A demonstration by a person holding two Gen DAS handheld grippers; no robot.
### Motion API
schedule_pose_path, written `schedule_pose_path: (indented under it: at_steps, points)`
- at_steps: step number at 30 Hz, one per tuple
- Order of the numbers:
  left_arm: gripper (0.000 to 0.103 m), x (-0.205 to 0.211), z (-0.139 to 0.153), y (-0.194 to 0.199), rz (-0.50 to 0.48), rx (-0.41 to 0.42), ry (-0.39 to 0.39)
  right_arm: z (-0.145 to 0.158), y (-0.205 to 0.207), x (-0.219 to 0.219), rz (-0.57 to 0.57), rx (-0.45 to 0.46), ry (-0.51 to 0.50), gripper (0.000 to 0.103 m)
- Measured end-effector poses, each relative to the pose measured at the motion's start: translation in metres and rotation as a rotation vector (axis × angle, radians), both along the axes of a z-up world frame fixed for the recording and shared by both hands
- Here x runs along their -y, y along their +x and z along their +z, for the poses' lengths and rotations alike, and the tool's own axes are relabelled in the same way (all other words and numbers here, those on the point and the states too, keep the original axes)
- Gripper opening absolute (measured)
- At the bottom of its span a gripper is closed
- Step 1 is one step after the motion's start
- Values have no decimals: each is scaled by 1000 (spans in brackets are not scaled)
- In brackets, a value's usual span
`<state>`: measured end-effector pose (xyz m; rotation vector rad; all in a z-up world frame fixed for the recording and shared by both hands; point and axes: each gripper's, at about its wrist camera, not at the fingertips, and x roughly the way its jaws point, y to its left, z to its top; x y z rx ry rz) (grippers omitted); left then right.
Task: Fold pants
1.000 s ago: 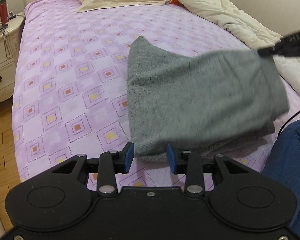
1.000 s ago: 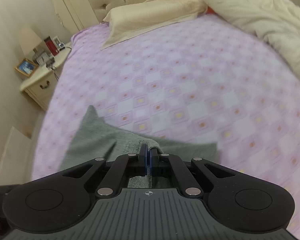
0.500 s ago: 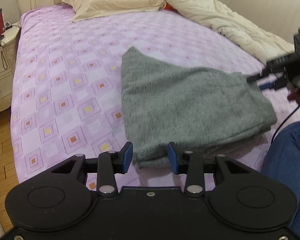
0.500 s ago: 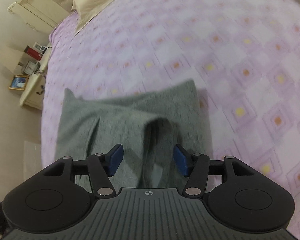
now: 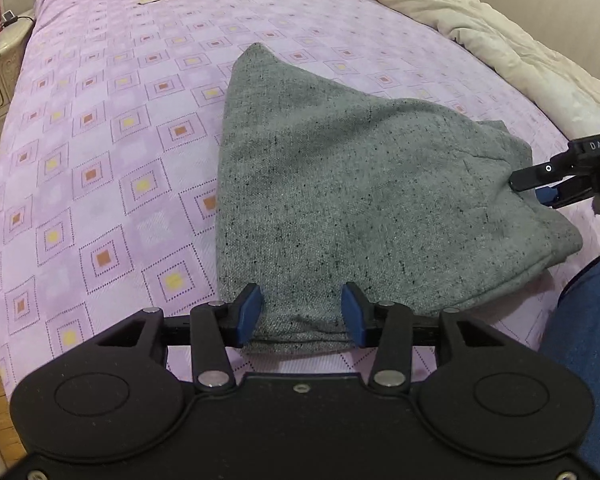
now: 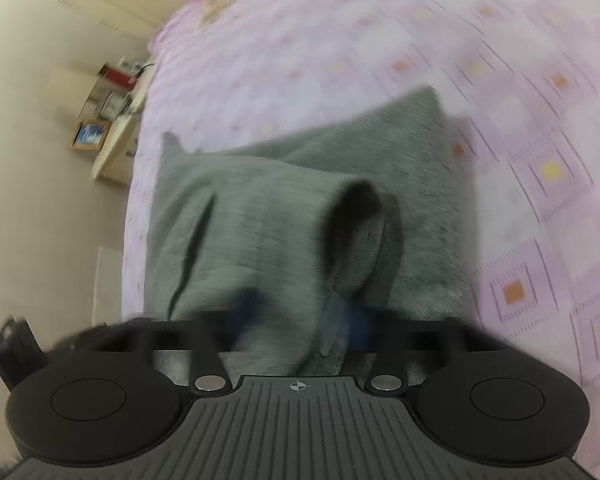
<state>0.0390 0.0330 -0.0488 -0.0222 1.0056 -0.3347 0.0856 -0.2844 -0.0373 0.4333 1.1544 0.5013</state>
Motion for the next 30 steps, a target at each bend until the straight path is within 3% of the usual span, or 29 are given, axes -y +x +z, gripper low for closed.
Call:
schedule_pose_path:
  at_steps: [2,5,9,12,15,17,18,21,25,30]
  points:
    - [53,0,2,0,-7,5,10,28,-4,-15,61,94,-91,15]
    - [52,-2,13,-11,-2,53,17,75,-10,-23,110,221,-144,13]
    - [52,-5,41,-24,2,158,-2,106,-6,-21,129,317,-219,11]
    - [54,-2,59,-27,-5,225,-32,90,9,-16,65,291,-283,11]
    - [57,6,57,-19,-2,242,-25,41,23,-5,11,119,-282,11]
    - [57,14,43,-10,-18,209,-21,12,21,-2,-4,36,-331,14]
    - [57,19,32,-5,-39,175,-13,9,16,2,-20,47,-314,17]
    - [57,33,-2,4,-102,70,118,22,4,10,-87,46,-292,22]
    - [57,26,9,-2,-146,97,140,56,-16,4,-124,234,-476,23]
    - [57,23,49,19,-69,220,76,64,-21,-18,-61,437,-476,23]
